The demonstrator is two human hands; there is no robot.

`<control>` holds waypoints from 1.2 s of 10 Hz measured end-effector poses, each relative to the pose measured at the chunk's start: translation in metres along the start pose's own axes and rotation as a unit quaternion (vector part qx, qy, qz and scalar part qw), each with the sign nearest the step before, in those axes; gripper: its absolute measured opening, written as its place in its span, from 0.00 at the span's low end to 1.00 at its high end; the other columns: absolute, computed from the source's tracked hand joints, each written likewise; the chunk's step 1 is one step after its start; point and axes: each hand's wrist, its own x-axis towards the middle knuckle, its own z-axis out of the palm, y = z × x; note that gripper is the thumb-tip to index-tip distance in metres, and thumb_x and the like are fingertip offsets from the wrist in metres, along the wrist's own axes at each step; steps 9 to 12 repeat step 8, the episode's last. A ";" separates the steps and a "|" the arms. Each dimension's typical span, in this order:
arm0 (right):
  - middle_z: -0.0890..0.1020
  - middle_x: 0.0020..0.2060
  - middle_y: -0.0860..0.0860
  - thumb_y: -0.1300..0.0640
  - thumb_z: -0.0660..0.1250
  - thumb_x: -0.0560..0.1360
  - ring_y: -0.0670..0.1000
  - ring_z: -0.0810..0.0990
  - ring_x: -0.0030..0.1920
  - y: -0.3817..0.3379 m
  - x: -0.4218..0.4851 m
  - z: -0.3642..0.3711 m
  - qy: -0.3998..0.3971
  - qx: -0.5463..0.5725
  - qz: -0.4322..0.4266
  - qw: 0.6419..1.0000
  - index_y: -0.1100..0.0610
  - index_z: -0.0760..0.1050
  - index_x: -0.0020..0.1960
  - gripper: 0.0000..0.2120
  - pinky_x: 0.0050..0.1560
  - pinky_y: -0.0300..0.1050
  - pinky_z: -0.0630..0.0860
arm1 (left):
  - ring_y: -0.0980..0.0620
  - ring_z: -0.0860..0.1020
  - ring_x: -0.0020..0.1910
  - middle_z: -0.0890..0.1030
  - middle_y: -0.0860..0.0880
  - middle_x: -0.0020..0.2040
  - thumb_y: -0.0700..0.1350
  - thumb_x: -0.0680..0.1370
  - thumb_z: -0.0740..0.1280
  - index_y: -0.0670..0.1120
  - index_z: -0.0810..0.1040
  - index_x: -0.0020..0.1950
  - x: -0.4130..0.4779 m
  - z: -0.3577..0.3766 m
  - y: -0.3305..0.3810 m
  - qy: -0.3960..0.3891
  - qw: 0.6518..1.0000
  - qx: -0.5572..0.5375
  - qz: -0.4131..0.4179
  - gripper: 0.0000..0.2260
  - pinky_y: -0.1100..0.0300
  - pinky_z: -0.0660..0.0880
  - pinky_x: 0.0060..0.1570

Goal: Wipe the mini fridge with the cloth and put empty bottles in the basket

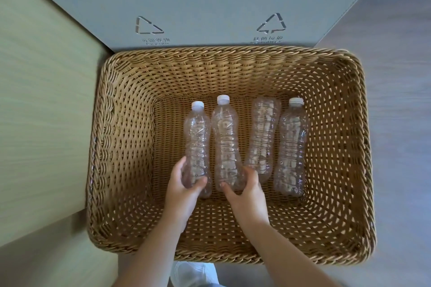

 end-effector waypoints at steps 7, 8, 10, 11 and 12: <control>0.74 0.63 0.49 0.50 0.65 0.75 0.48 0.72 0.60 -0.063 -0.076 -0.089 -0.011 -0.071 -0.007 0.997 0.52 0.65 0.68 0.23 0.55 0.37 0.67 | 0.62 0.62 0.64 0.68 0.52 0.69 0.43 0.76 0.65 0.47 0.67 0.69 -0.104 -0.011 0.083 0.089 0.951 0.251 0.159 0.21 0.66 0.57 0.63; 0.73 0.64 0.49 0.49 0.62 0.76 0.49 0.72 0.62 -0.089 -0.099 -0.115 0.004 -0.096 -0.028 0.995 0.53 0.65 0.69 0.23 0.59 0.41 0.68 | 0.62 0.64 0.62 0.72 0.50 0.67 0.41 0.76 0.65 0.45 0.70 0.67 -0.138 -0.010 0.106 0.139 0.945 0.233 0.184 0.19 0.67 0.58 0.63; 0.73 0.64 0.49 0.49 0.62 0.76 0.49 0.72 0.62 -0.089 -0.099 -0.115 0.004 -0.096 -0.028 0.995 0.53 0.65 0.69 0.23 0.59 0.41 0.68 | 0.62 0.64 0.62 0.72 0.50 0.67 0.41 0.76 0.65 0.45 0.70 0.67 -0.138 -0.010 0.106 0.139 0.945 0.233 0.184 0.19 0.67 0.58 0.63; 0.73 0.64 0.49 0.49 0.62 0.76 0.49 0.72 0.62 -0.089 -0.099 -0.115 0.004 -0.096 -0.028 0.995 0.53 0.65 0.69 0.23 0.59 0.41 0.68 | 0.62 0.64 0.62 0.72 0.50 0.67 0.41 0.76 0.65 0.45 0.70 0.67 -0.138 -0.010 0.106 0.139 0.945 0.233 0.184 0.19 0.67 0.58 0.63; 0.73 0.64 0.49 0.49 0.62 0.76 0.49 0.72 0.62 -0.089 -0.099 -0.115 0.004 -0.096 -0.028 0.995 0.53 0.65 0.69 0.23 0.59 0.41 0.68 | 0.62 0.64 0.62 0.72 0.50 0.67 0.41 0.76 0.65 0.45 0.70 0.67 -0.138 -0.010 0.106 0.139 0.945 0.233 0.184 0.19 0.67 0.58 0.63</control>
